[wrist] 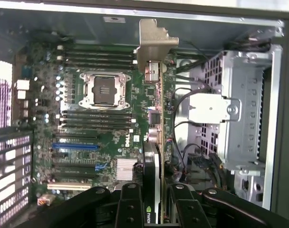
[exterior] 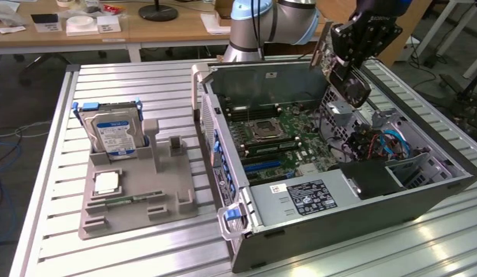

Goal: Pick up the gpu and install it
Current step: 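Insert the gpu into the slot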

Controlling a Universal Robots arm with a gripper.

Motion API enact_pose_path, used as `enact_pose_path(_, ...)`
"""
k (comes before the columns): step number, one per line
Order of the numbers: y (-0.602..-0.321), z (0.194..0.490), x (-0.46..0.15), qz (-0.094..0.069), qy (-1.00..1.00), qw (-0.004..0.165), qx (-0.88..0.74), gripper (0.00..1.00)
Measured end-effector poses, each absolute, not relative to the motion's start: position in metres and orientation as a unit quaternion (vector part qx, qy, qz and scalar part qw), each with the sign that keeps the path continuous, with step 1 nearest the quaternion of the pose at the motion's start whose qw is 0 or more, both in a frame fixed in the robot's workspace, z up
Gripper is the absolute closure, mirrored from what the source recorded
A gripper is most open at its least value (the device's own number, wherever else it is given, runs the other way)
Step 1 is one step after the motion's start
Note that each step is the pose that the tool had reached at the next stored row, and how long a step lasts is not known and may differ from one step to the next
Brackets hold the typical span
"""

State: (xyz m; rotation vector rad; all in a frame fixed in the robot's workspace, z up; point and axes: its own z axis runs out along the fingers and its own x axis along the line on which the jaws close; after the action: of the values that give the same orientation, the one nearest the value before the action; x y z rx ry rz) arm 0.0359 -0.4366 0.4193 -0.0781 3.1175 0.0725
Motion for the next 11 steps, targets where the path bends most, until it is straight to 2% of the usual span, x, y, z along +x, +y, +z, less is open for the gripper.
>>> enact_pose_path(11, -0.4366, 0.4189, 0.0359, 0.025, 0.992, 0.009, -0.125, 0.73)
